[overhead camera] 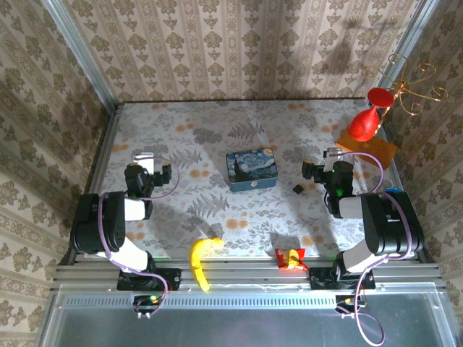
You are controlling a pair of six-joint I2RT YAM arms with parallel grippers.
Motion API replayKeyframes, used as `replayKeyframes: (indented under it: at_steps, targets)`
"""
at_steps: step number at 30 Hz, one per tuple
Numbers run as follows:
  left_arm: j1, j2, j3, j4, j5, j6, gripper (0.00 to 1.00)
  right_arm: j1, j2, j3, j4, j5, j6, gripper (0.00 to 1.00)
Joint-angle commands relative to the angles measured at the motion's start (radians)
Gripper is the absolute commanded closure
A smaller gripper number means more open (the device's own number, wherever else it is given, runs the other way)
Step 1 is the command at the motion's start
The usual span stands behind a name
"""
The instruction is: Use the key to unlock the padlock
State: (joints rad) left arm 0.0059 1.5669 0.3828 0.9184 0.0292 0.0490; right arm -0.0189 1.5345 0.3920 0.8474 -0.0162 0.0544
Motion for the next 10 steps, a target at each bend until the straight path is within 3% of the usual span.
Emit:
replayKeyframes:
  at_steps: [1, 10]
  targets:
    - [-0.007, -0.01, 0.012, -0.001, 0.005, 0.02, 0.0, 0.007, -0.007, 0.018, -0.002, -0.003, -0.018, 0.0]
    - [-0.007, -0.01, 0.011, -0.001, 0.001, 0.017, 0.0, 0.008, -0.006, 0.018, -0.003, -0.002, -0.019, 0.0]
